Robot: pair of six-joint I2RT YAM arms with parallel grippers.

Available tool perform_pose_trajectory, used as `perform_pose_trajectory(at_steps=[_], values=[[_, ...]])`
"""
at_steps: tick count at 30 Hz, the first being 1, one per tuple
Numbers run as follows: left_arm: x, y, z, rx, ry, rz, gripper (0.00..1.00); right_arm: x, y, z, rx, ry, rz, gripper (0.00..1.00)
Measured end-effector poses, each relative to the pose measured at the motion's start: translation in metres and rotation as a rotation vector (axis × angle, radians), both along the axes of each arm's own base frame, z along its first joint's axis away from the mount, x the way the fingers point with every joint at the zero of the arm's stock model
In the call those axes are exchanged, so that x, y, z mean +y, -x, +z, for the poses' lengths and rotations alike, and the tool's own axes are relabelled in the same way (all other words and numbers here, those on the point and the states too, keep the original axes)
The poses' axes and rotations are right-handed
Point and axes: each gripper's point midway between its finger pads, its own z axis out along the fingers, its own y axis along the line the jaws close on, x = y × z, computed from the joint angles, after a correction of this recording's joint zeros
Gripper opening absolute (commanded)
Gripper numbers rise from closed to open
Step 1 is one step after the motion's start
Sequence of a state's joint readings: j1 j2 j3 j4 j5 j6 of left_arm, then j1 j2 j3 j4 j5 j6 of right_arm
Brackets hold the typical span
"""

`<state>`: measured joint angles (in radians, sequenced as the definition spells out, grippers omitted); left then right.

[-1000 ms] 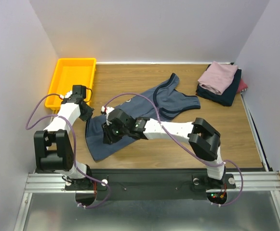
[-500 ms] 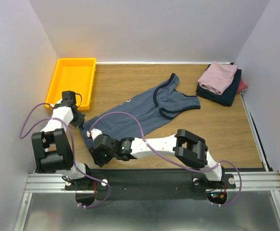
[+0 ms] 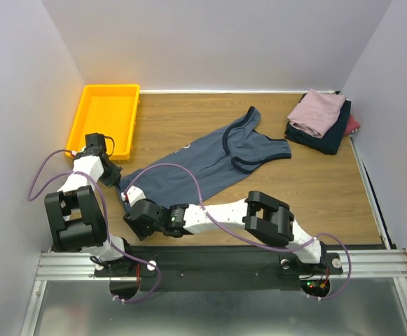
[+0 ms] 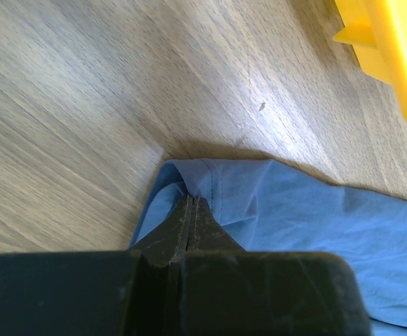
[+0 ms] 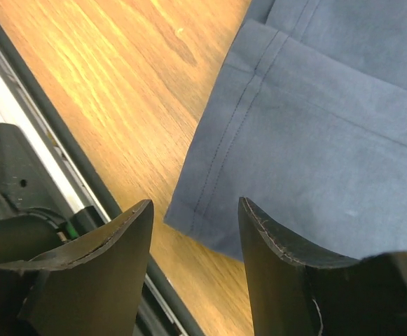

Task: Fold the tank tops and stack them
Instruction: Fold the tank top

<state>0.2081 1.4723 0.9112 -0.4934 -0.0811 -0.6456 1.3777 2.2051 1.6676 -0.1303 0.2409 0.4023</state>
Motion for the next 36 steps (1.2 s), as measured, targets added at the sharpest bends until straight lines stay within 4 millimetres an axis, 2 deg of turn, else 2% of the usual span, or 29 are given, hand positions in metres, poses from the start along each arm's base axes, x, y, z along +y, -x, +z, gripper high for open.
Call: perform_pose_trajectory(at_steps=[6,15,21,22,24,25,29,31,36], values=[[0.005,0.001,0.000,0.001,-0.006,-0.004,0.00,0.002,0.007,-0.017,-0.025,0.033,0.019,0.58],[0.010,0.002,-0.002,0.007,-0.012,-0.007,0.00,0.014,0.014,-0.016,-0.103,0.037,0.026,0.59],[0.010,0.005,-0.011,0.014,-0.005,-0.009,0.00,0.016,0.011,-0.031,-0.152,0.068,0.007,0.56],[0.009,0.006,-0.014,0.020,-0.003,-0.010,0.00,0.015,0.008,-0.032,-0.162,0.072,-0.002,0.54],[0.008,0.009,-0.018,0.031,0.003,-0.012,0.00,0.015,0.007,-0.032,-0.172,0.075,-0.009,0.41],[0.007,0.011,-0.020,0.035,0.006,-0.013,0.00,0.014,0.007,-0.032,-0.180,0.079,-0.014,0.29],[0.006,0.010,-0.022,0.037,0.010,-0.016,0.00,0.012,0.002,-0.031,-0.202,0.087,-0.036,0.08],[0.007,0.009,-0.022,0.035,0.009,-0.016,0.00,0.011,0.001,-0.031,-0.208,0.089,-0.043,0.04],[0.007,0.010,-0.022,0.036,0.007,-0.020,0.00,0.008,0.001,-0.029,-0.206,0.090,-0.040,0.02]])
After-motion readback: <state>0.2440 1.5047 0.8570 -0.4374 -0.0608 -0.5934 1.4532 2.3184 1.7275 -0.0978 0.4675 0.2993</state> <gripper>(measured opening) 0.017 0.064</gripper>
